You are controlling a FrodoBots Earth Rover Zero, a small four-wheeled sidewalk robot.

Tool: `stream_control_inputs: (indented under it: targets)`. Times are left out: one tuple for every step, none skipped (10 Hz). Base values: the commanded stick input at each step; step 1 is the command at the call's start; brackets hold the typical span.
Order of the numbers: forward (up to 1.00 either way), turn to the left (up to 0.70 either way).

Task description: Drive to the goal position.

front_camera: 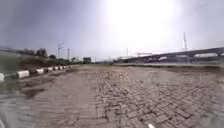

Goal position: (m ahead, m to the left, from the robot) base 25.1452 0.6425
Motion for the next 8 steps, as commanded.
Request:
stream_control_inputs:
  targets:
    - [0.7, 0.35]
    - [0.7, 0.35]
    - [0.7, 0.35]
    - [0.7, 0.29]
    - [0.7, 0.07]
    - [0.7, 0.0]
    - [0.7, 0.0]
    - [0.7, 0.0]
